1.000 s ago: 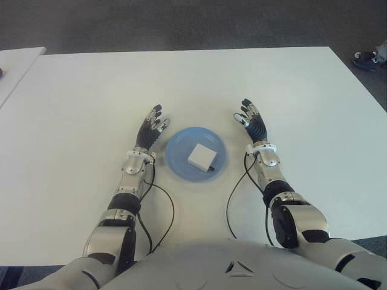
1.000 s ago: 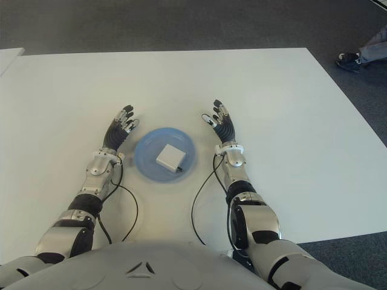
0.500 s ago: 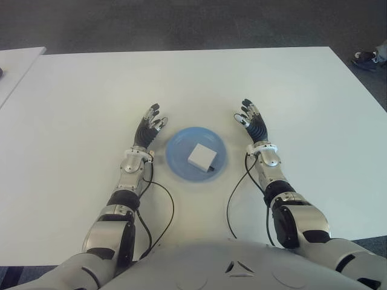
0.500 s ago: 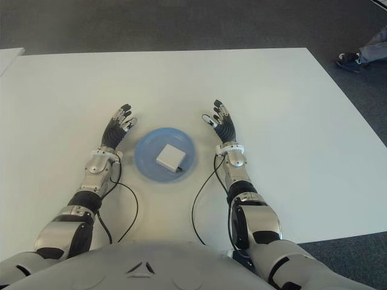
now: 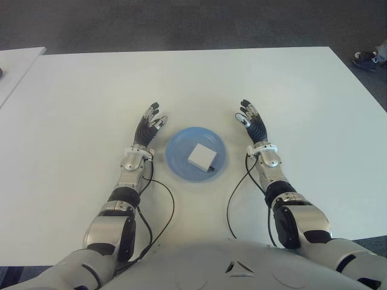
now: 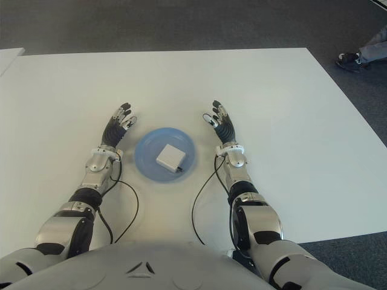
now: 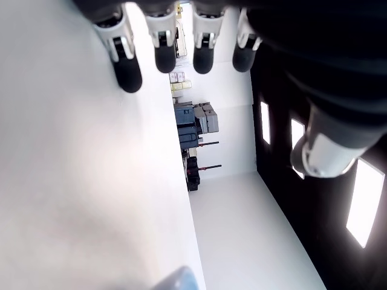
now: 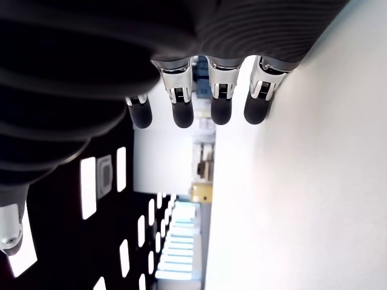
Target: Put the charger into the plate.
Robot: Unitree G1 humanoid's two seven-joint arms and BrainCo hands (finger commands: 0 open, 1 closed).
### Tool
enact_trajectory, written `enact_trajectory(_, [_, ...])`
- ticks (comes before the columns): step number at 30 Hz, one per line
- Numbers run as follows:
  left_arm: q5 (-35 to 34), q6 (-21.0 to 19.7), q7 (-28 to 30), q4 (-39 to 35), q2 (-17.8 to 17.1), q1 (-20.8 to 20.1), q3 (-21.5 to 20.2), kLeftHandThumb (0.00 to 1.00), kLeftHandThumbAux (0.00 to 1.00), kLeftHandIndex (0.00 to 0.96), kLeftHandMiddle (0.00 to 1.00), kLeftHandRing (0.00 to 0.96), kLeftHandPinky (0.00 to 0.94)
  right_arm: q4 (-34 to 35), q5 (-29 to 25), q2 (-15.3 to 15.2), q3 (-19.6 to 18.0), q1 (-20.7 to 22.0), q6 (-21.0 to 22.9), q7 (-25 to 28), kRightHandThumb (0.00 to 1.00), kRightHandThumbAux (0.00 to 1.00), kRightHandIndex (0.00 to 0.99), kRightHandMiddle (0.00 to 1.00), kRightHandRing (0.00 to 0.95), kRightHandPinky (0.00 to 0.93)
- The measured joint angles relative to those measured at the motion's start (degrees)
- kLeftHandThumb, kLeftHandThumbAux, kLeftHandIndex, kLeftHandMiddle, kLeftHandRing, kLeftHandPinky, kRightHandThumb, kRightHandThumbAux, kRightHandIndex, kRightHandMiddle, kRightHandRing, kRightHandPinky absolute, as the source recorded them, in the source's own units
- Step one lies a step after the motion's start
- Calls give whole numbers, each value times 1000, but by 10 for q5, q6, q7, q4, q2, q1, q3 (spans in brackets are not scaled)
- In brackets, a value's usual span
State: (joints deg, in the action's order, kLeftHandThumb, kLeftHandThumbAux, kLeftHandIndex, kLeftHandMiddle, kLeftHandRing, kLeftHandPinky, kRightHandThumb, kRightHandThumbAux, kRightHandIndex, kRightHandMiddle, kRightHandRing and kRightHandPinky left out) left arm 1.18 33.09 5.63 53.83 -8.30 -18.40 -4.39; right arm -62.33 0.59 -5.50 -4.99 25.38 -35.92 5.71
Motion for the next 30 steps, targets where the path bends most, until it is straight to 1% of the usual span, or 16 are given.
enact_trajectory(14, [0, 11, 0, 26, -2, -14, 0, 35, 553, 0, 0, 0, 0, -4, 0, -1, 1, 3, 0, 0, 3, 475, 0, 0, 0, 0])
enact_trajectory(30, [-1, 12, 0, 39, -2, -25, 0, 25, 565, 0, 0, 0, 0, -8, 0, -2, 2, 11, 0, 3, 0, 477, 0, 0, 0, 0])
